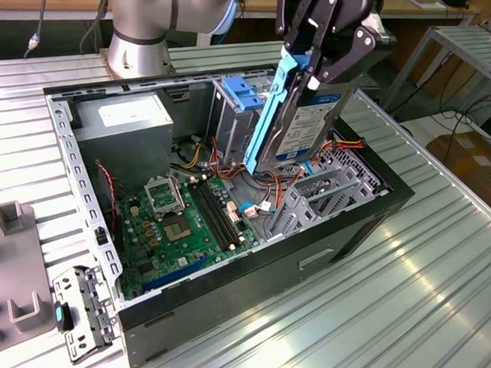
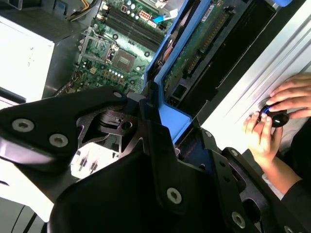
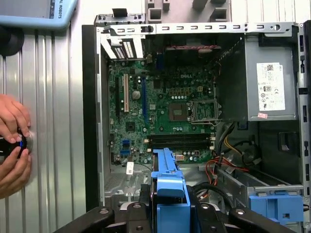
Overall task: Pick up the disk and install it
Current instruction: 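Insert the disk into the insertion slot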
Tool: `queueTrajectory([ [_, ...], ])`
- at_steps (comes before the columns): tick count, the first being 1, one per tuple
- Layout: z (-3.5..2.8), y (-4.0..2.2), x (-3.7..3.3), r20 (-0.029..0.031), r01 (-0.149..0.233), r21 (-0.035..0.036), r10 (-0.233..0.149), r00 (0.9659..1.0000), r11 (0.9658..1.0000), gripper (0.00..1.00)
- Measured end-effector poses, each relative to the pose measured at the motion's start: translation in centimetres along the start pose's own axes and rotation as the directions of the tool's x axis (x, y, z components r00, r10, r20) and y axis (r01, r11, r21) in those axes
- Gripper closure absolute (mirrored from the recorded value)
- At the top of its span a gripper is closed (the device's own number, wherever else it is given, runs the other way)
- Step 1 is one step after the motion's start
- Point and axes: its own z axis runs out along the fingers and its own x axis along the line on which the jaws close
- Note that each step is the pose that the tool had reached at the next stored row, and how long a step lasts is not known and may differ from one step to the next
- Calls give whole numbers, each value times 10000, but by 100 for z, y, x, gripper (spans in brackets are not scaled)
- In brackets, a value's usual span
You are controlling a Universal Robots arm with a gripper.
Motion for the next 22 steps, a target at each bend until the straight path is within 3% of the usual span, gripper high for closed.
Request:
queueTrajectory([
  [2, 12, -61, 5, -5, -1, 0, 1, 10000, 10000, 63],
  [4, 19, -83, 21, -7, -1, 1, 1, 10000, 10000, 63],
  [7, 28, -138, 89, -8, 0, 1, 0, 10000, 10000, 63],
  [13, 46, -317, 90, -20, -1, 1, 1, 10000, 10000, 63],
  [16, 69, -357, 135, -47, -2, 9, 2, 10000, 10000, 63],
  [18, 91, -423, 190, -66, -2, 10, 2, 10000, 10000, 63],
  [22, 132, -578, 214, -114, 18, 12, -18, 9999, 10000, 63],
])
